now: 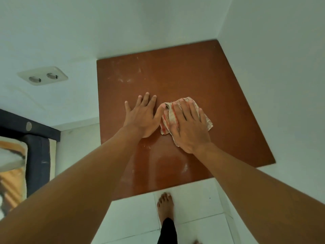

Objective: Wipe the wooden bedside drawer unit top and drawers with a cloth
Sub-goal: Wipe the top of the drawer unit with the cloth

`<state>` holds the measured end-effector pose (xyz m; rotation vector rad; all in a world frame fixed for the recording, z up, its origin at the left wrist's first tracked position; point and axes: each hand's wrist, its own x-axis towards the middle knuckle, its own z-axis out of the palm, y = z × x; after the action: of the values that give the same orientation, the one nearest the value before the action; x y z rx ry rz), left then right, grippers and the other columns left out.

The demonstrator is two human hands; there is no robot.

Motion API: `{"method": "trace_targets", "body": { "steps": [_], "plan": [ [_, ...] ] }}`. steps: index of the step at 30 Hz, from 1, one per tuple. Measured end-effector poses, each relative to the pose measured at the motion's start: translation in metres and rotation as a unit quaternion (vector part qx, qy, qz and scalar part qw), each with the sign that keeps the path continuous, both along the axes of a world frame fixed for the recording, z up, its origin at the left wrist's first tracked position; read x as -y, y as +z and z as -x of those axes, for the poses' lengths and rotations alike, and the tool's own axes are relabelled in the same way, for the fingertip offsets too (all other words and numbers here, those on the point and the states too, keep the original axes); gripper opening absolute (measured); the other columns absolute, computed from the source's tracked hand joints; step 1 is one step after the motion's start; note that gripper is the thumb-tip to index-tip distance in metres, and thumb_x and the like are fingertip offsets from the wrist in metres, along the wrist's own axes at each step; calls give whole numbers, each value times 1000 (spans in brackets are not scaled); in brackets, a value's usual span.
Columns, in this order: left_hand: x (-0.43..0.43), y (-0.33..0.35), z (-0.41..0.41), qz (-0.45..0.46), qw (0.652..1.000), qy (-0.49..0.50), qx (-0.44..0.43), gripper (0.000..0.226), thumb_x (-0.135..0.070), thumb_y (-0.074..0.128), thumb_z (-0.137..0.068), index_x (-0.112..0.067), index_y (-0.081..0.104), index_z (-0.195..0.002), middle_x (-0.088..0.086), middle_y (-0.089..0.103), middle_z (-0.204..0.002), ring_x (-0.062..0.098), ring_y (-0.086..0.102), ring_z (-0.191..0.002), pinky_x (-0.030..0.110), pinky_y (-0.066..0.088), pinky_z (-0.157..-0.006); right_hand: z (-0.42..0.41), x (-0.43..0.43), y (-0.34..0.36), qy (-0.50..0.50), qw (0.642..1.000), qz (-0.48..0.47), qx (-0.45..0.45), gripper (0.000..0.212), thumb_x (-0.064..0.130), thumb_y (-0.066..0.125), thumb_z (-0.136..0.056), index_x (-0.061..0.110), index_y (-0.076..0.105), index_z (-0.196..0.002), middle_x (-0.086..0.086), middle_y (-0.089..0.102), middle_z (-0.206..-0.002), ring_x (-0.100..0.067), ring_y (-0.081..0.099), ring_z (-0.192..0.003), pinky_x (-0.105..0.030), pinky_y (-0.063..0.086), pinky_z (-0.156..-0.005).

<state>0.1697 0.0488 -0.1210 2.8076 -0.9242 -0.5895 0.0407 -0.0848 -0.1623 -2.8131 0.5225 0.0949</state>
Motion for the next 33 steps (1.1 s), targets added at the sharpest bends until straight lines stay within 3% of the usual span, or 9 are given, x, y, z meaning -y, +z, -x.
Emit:
{"method": "trace_targets", "body": {
  "steps": [7, 12, 15, 18, 20, 22, 26, 31, 33],
  "plan": [
    [-48, 4, 76, 4, 999, 47, -19, 78, -70, 3, -97, -30, 16, -162, -2, 7, -171, 24, 2, -157, 63, -6, -120, 106, -41, -3, 8, 1000, 9, 8, 60, 42, 22, -105, 19, 28, -161, -6, 27, -168, -31, 18, -157, -54, 26, -123],
    [-81, 22, 120, 9, 997, 76, -6, 78, -72, 1, -95, -33, 18, -161, -3, 9, -171, 25, 2, -157, 64, -6, -119, 159, -53, -2, 79, 995, 56, 12, 54, 20, 58, -95, 2, 51, -146, -18, 54, -149, -39, 45, -144, -52, 48, -109],
    [-94, 27, 139, 16, 996, 86, -17, 78, -72, 2, -96, -32, 20, -160, -3, 12, -170, 25, 4, -157, 65, -3, -120, 189, -64, 12, 73, 994, 86, 4, 56, 3, 70, -80, -3, 62, -134, -23, 63, -136, -39, 59, -130, -49, 59, -95],
    [-106, 33, 158, 15, 996, 87, -32, 78, -72, 1, -95, -33, 20, -160, -2, 13, -170, 27, 5, -157, 65, -1, -120, 241, -82, 20, 49, 994, 82, -51, 59, 7, 90, -52, 1, 76, -109, -18, 76, -105, -29, 77, -92, -34, 62, -61],
    [-110, 38, 164, 8, 995, 91, -43, 79, -73, 1, -94, -33, 19, -160, -1, 12, -171, 29, 4, -157, 65, 0, -120, 270, -89, 20, 16, 992, 41, -115, 73, 9, 100, -39, 3, 76, -107, -15, 77, -101, -27, 77, -88, -37, 62, -58],
    [-113, 42, 164, 4, 995, 94, -44, 80, -74, 1, -94, -33, 21, -160, -1, 12, -170, 31, 4, -157, 66, 3, -120, 275, -90, 20, 7, 994, 16, -108, 81, 8, 103, -34, 3, 76, -110, -14, 78, -101, -28, 78, -89, -35, 63, -60],
    [-112, 53, 154, 3, 994, 92, -52, 76, -72, 6, -95, -34, 30, -156, -1, 19, -169, 33, 7, -156, 66, 9, -120, 226, -77, 49, 17, 1000, -17, 0, 60, 5, 87, -70, 4, 67, -126, -14, 74, -111, -29, 75, -95, -35, 63, -75],
    [-94, 79, 118, 14, 994, 96, -42, 74, -72, 10, -96, -34, 31, -157, -2, 19, -169, 29, 6, -157, 64, 9, -121, 127, -48, 112, 19, 997, -25, 66, 62, 6, 75, -87, 7, 52, -144, -14, 67, -130, -31, 67, -114, -41, 59, -90],
    [-87, 85, 94, 34, 994, 94, -35, 86, -79, 5, -88, -34, 33, -155, -3, 23, -168, 28, 8, -157, 65, 11, -121, 89, -38, 130, -6, 995, -46, 90, 57, 9, 65, -97, 13, 45, -150, -11, 64, -134, -27, 66, -112, -43, 60, -89]
  ]
}}
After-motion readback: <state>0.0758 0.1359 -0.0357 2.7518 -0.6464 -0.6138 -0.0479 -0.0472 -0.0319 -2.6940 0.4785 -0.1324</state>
